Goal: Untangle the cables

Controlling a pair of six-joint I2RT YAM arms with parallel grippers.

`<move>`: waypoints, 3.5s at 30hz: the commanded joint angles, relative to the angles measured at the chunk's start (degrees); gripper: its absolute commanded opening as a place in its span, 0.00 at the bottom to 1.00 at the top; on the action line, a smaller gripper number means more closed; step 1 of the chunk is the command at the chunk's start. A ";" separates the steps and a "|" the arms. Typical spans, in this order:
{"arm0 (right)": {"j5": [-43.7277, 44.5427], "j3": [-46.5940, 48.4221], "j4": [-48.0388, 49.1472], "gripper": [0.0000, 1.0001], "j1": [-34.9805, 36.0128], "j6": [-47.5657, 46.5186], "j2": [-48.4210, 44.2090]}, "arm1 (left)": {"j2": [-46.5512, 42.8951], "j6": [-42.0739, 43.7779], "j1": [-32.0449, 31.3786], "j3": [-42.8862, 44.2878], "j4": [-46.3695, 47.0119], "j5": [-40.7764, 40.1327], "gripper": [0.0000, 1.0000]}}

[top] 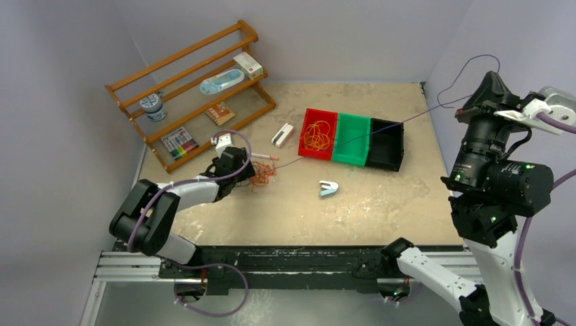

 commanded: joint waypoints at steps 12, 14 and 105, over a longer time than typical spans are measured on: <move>4.92 0.89 10.42 0.00 -0.17 -7.80 -2.18 | -2.24 -4.04 4.89 -2.50 0.21 0.14 0.67; 5.60 1.10 11.89 0.00 -0.21 -9.35 -2.57 | -2.68 -4.14 5.36 -2.50 0.34 0.46 0.68; -7.06 -1.50 -29.40 0.00 -0.10 22.14 11.15 | -17.67 3.98 4.22 8.10 -11.62 -2.34 0.67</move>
